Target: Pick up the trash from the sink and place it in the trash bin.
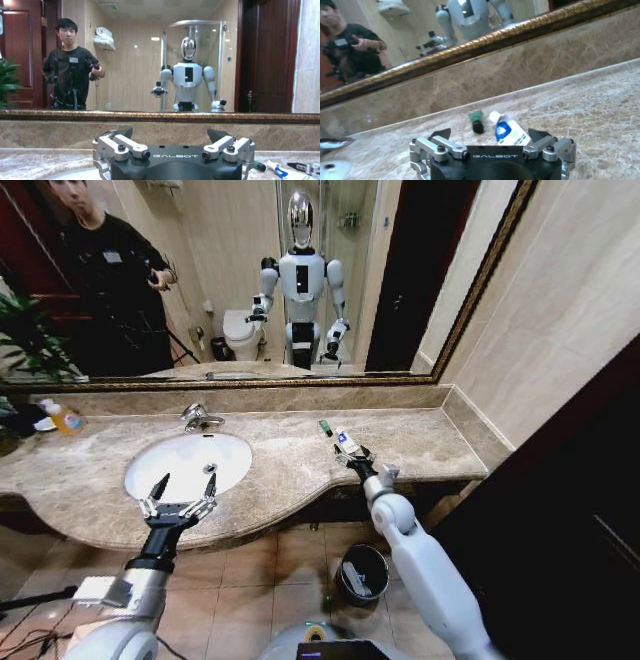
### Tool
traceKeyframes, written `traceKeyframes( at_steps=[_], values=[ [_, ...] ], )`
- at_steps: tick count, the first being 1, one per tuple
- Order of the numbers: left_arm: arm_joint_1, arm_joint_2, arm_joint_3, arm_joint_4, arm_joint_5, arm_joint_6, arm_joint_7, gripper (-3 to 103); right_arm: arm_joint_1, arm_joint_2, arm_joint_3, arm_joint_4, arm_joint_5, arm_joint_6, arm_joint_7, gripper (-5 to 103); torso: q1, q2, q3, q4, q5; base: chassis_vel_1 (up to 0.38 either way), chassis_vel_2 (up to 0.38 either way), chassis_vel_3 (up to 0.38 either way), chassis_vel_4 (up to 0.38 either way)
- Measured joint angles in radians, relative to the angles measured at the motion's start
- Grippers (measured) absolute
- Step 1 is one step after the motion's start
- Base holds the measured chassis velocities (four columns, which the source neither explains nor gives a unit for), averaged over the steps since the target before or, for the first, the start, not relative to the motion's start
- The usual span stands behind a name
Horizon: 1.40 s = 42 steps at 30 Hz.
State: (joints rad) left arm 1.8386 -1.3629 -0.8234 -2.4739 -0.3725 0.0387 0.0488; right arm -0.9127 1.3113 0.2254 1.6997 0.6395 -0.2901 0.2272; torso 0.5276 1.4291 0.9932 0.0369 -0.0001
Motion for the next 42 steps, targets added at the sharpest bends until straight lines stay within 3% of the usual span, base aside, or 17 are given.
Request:
traceKeyframes(
  at_steps=[6,29,36,39,41,42],
  values=[
    [0.0,0.0,0.0,0.0,0.0,0.0,0.0,100,0.043,-0.006,0.007,-0.048,0.008,-0.022,0.031,100,0.0,0.0,0.0,0.0,0.0,0.0,0.0,0.0,0.0],
    [0.0,0.0,0.0,0.0,0.0,0.0,0.0,100,0.023,-0.002,0.029,-0.103,-0.015,-0.007,0.006,102,0.0,0.0,0.0,-0.0001,0.0,0.0,0.0,0.0,0.0],
    [0.0,0.0,0.0,0.0,0.0,0.0,0.0,100,0.011,0.004,0.033,-0.107,-0.021,0.006,-0.001,80,0.0,0.0,0.0,-0.0001,0.0,0.0,0.0,0.0,0.0],
    [0.0,0.0,0.0,0.0,0.0,0.0,0.0,100,0.007,0.005,0.03,-0.103,-0.022,0.01,-0.014,63,0.0,0.0,0.0,0.0,0.0001,0.0,0.0,0.0,0.0],
    [0.0,0.0,0.0,0.0,0.0,0.0,0.0,100,0.006,0.005,0.03,-0.102,-0.022,0.01,-0.016,63,0.0,0.0,0.0,-0.0001,0.0,0.0,0.0,0.0,0.0],
    [0.0,0.0,0.0,0.0,0.0,0.0,0.0,100,0.006,0.007,0.028,-0.102,-0.023,0.013,-0.018,52,0.0,0.0,0.0,0.0,0.0001,0.0,0.0,0.0,0.0]
  ],
)
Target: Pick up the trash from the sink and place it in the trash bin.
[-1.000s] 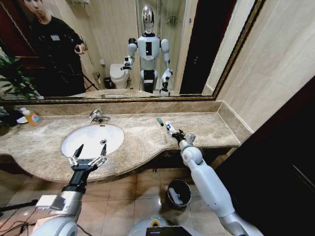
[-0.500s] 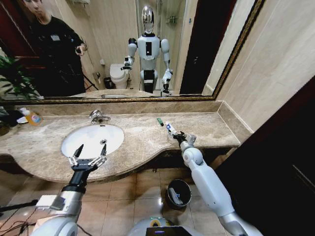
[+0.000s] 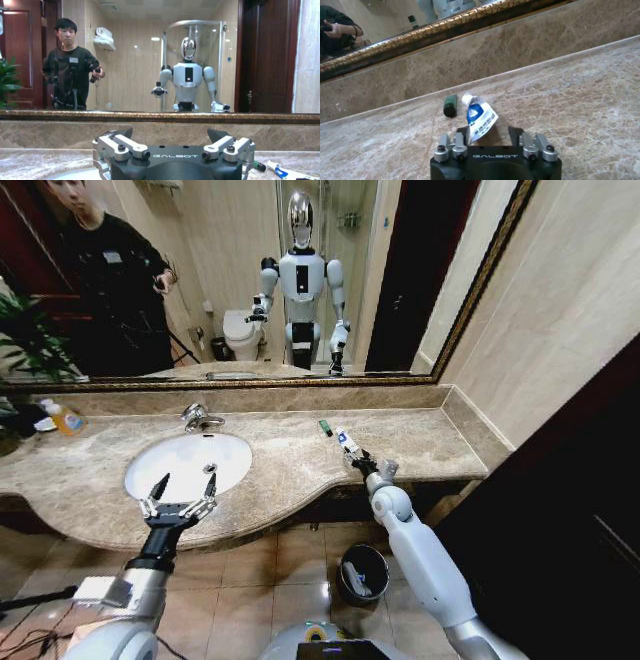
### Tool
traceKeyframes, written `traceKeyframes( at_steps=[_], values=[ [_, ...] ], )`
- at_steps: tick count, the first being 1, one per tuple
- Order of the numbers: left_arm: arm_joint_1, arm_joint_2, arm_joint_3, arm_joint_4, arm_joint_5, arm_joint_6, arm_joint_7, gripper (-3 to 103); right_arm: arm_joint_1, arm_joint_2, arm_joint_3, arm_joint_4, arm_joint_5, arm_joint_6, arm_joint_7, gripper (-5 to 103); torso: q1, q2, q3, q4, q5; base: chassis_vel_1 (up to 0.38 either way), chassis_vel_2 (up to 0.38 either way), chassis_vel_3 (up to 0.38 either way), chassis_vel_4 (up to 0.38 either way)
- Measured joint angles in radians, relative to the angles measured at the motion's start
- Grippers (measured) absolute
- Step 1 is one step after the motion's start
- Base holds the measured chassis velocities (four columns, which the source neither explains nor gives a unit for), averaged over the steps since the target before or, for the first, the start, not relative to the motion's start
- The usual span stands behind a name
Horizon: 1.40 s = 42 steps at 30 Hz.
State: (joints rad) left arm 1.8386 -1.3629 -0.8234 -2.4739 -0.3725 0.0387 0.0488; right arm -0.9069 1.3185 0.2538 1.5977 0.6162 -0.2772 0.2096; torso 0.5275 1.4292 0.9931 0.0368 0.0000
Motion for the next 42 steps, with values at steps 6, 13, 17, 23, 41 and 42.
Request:
traceKeyframes(
  at_steps=[6,13,17,23,41,42],
  values=[
    [0.0,0.0,0.0,0.0,0.0,0.0,0.0,100,0.0,0.003,-0.008,0.0,-0.003,0.006,-0.006,36,0.0,0.0,0.0,0.0,0.0,0.0,0.0,0.0,0.0],
    [0.0,0.0,0.0,0.0,0.0,0.0,0.0,100,0.0,0.006,-0.016,-0.002,-0.005,0.013,-0.013,15,0.0,0.0,0.0,0.0,0.0,0.0,0.0,0.0,0.0],
    [0.0,0.0,0.0,0.0,0.0,0.0,0.0,100,-0.006,0.007,-0.017,-0.002,-0.008,0.023,-0.016,1,0.0,0.0,0.0,0.0,-0.0001,0.0,0.0,0.0,0.0],
    [0.0,0.0,0.0,0.0,0.0,0.0,0.0,100,-0.009,0.007,-0.017,0.013,-0.007,0.025,-0.015,0,0.0,0.0,0.0,0.0,0.0,0.0,0.0,0.0,0.0],
    [0.0,0.0,0.0,0.0,0.0,0.0,0.0,100,-0.264,-0.152,0.045,0.387,-0.008,0.029,-0.054,0,0.0,0.0,0.0,-0.0002,0.0001,0.0,0.0,0.0,0.0],
    [0.0,0.0,0.0,0.0,0.0,0.0,0.0,100,-0.283,-0.162,0.049,0.404,-0.009,0.033,-0.055,0,0.0,0.0,0.0,0.0,0.0001,0.0,0.0,0.0,0.0]
  ],
)
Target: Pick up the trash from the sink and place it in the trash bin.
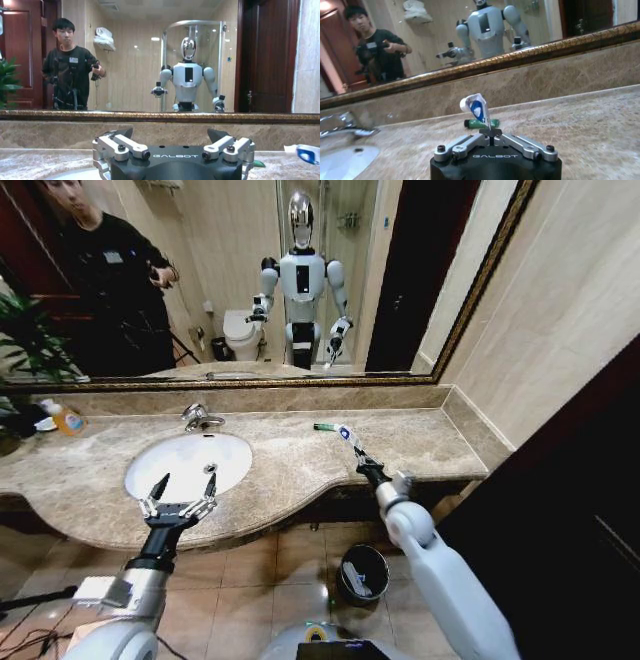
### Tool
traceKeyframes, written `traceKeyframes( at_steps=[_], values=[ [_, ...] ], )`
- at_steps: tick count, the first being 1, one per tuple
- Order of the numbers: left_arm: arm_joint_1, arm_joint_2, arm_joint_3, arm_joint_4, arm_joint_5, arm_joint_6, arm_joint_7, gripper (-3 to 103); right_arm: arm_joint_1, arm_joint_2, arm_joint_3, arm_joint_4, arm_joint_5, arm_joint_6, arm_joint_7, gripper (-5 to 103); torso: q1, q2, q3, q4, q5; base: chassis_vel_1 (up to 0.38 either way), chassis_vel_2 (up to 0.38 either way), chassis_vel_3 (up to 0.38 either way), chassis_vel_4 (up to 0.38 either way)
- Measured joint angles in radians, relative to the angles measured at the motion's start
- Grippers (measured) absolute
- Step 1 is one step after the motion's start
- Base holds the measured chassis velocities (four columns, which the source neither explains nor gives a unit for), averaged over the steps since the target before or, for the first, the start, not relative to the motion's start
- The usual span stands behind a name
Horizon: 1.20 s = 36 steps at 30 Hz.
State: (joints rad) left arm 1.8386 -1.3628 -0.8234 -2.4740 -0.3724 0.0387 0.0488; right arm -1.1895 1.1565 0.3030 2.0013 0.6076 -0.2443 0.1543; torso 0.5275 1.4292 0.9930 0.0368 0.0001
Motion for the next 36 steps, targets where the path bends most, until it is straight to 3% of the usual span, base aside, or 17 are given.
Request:
traceKeyframes(
  at_steps=[5,12,21,28,36],
  values=[
    [0.0,0.0,0.0,0.0,0.0,0.0,0.0,100,-0.147,-0.041,0.03,0.09,-0.028,0.033,0.001,0,0.0,0.0,0.0,0.0,0.0001,0.0,0.0,0.0,0.0],
    [0.0,0.0,0.0,0.0,0.0,0.0,0.0,100,-0.374,-0.035,0.091,0.175,-0.082,0.094,-0.03,0,0.0,0.0,0.0,0.0001,0.0001,0.0,0.0,0.0,0.0],
    [0.0,0.0,0.0,0.0,0.0,0.0,0.0,100,-0.582,0.018,0.132,0.058,-0.112,0.247,-0.097,0,0.0,0.0,0.0,-0.0001,-0.0001,0.0,0.0,0.0,0.0],
    [0.0,0.0,0.0,0.0,0.0,0.0,0.0,100,-0.526,0.068,0.108,-0.215,-0.168,0.343,-0.113,0,0.0,0.0,0.0,0.0,0.0002,0.0,0.0,0.0,0.0],
    [0.0,0.0,0.0,0.0,0.0,0.0,0.0,100,-0.326,0.164,0.093,-0.627,-0.265,0.421,-0.107,0,0.0,0.0,0.0,0.0001,-0.0002,0.0,0.0,0.0,0.0]
  ],
)
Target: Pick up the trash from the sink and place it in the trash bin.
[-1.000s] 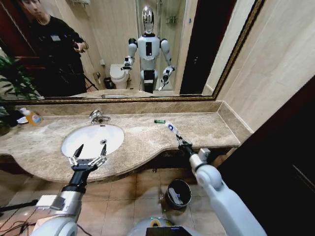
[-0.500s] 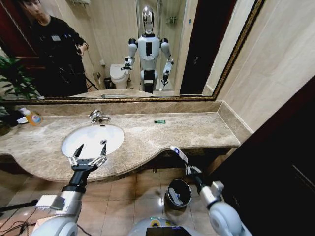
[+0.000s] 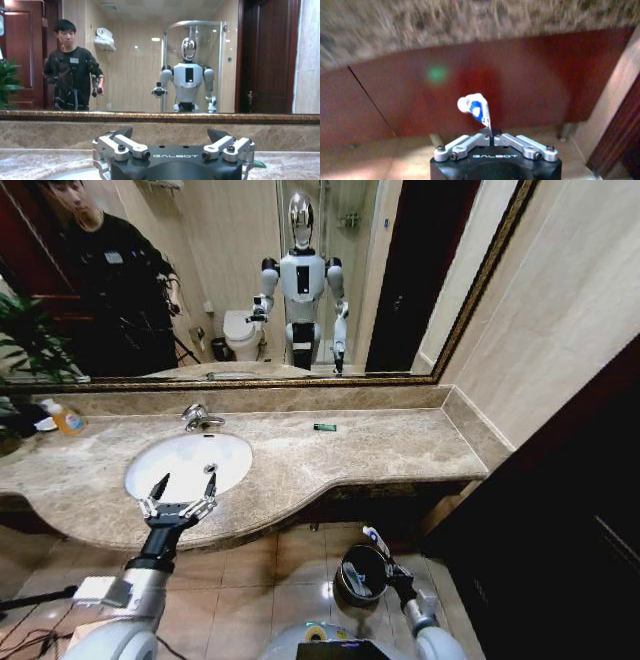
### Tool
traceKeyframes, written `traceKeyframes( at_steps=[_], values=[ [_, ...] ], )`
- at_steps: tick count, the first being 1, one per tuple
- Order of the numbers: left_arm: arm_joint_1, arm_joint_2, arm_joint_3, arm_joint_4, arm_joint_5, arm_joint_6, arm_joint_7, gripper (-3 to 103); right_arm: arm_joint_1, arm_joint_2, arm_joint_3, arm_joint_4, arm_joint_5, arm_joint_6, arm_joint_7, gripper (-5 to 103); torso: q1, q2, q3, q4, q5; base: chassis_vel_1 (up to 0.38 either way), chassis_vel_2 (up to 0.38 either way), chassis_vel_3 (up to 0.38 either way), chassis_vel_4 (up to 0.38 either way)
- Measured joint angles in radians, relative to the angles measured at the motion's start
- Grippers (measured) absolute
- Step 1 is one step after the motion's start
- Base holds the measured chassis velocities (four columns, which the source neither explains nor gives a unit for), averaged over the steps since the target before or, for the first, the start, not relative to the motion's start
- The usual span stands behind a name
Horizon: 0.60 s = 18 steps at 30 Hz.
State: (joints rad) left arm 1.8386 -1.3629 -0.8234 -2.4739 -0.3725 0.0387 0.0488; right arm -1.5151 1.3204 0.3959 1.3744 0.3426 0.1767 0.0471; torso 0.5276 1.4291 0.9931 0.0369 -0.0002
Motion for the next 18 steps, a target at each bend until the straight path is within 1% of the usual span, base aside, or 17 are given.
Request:
traceKeyframes(
  at_steps=[2,4,6,7,8,11,14,15,16,17,18],
  values=[
    [0.0,0.0,0.0,0.0,0.0,0.0,0.0,100,0.009,0.008,-0.001,-0.022,-0.009,0.004,0.0,0,0.0,0.0,0.0,0.0001,0.0001,0.0,0.0,0.0,0.0],
    [0.0,0.0,0.0,0.0,0.0,0.0,0.0,100,0.042,0.044,-0.004,-0.098,-0.041,0.016,0.001,0,0.0,0.0,0.0,-0.0001,0.0001,0.0,0.0,0.0,0.0],
    [0.0,0.0,0.0,0.0,0.0,0.0,0.0,100,0.05,0.054,-0.004,-0.115,-0.051,0.021,0.002,0,0.0,0.0,0.0,0.0,-0.0001,0.0,0.0,0.0,0.0],
    [0.0,0.0,0.0,0.0,0.0,0.0,0.0,100,0.067,0.077,-0.004,-0.15,-0.074,0.03,0.002,0,0.0,0.0,0.0,0.0,0.0002,0.0,0.0,0.0,0.0],
    [0.0,0.0,0.0,0.0,0.0,0.0,0.0,100,0.067,0.077,-0.004,-0.15,-0.074,0.03,0.002,0,0.0,0.0,0.0,0.0,0.0002,0.0,0.0,0.0,0.0],
    [0.0,0.0,0.0,0.0,0.0,0.0,0.0,100,0.096,0.107,-0.003,-0.205,-0.095,0.037,0.008,0,0.0,0.0,0.0,0.0,0.0,0.0,0.0,0.0,0.0],
    [0.0,0.0,0.0,0.0,0.0,0.0,0.0,100,0.112,0.114,-0.003,-0.238,-0.097,0.042,0.013,0,0.0,0.0,0.0,0.0,0.0001,0.0,0.0,0.0,0.0],
    [0.0,0.0,0.0,0.0,0.0,0.0,0.0,100,0.118,0.115,-0.004,-0.255,-0.1,0.045,0.016,-3,0.0,0.0,0.0,-0.0001,0.0,0.0,0.0,0.0,0.0],
    [0.0,0.0,0.0,0.0,0.0,0.0,0.0,100,0.122,0.116,-0.004,-0.27,-0.104,0.049,0.02,2,0.0,0.0,0.0,-0.0001,0.0,0.0,0.0,0.0,0.0],
    [0.0,0.0,0.0,0.0,0.0,0.0,0.0,100,0.122,0.116,-0.004,-0.27,-0.104,0.049,0.02,2,0.0,0.0,0.0,-0.0001,0.0,0.0,0.0,0.0,0.0],
    [0.0,0.0,0.0,0.0,0.0,0.0,0.0,100,0.124,0.116,-0.004,-0.279,-0.108,0.052,0.023,8,0.0,0.0,0.0,0.0,0.0,0.0,0.0,0.0,0.0]
  ],
)
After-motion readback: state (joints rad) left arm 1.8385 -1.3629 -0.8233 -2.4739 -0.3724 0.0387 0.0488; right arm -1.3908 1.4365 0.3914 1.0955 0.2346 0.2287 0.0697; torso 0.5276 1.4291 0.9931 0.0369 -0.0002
